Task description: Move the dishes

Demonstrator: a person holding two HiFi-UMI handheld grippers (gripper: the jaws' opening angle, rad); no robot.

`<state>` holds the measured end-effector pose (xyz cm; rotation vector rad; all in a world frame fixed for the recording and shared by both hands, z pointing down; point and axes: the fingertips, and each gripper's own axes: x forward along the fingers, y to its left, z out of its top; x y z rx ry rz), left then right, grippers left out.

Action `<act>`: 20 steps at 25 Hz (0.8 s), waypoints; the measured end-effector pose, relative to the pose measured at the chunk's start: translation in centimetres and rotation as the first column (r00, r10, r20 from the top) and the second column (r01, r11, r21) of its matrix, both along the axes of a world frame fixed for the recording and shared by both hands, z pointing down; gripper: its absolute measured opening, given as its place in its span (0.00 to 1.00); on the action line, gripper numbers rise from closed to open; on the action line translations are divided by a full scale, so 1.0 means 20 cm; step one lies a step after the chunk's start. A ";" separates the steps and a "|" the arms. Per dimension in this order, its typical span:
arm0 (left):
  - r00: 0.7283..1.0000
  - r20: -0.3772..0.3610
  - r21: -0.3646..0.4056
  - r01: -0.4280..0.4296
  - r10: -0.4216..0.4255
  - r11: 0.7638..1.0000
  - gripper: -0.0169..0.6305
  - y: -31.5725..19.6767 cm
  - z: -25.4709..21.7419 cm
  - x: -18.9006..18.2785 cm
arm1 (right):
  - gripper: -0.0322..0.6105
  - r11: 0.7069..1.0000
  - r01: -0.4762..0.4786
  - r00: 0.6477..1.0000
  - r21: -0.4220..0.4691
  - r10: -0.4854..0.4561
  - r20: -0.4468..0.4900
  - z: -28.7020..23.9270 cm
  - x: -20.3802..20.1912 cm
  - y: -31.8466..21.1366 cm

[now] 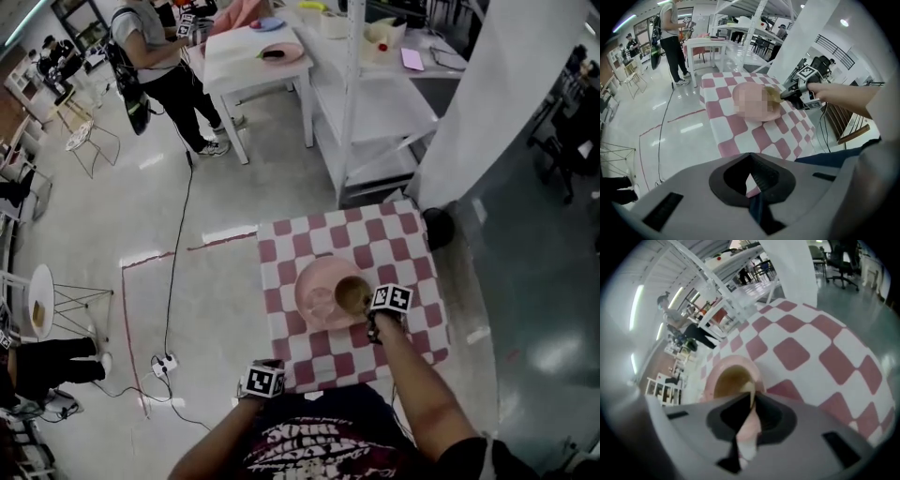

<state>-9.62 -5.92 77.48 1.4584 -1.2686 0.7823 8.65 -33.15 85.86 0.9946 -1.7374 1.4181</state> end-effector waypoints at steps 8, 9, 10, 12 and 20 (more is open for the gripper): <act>0.999 -0.006 0.084 -0.042 0.042 0.996 0.07 -0.06 -0.08 -0.21 | 0.25 0.986 0.053 0.993 0.156 -0.036 -0.110 -0.10 -0.02 0.09; 0.999 -0.005 0.096 -0.053 0.054 0.994 0.07 -0.09 -0.08 -0.23 | 0.25 0.981 0.064 0.993 0.185 -0.044 -0.114 -0.14 -0.02 0.12; 0.998 -0.002 0.108 -0.064 0.064 0.992 0.07 -0.12 -0.08 -0.24 | 0.24 0.972 0.080 0.992 0.221 -0.056 -0.110 -0.20 -0.04 0.15; 0.996 0.008 0.159 -0.094 0.094 0.983 0.07 -0.19 -0.09 -0.26 | 0.13 0.941 0.111 0.993 0.321 -0.090 -0.079 -0.35 -0.08 0.22; 0.970 0.133 0.658 -0.241 0.204 0.713 0.07 -0.74 -0.85 -0.28 | 0.10 0.663 0.046 0.987 0.747 -0.146 0.069 -1.34 -0.22 0.44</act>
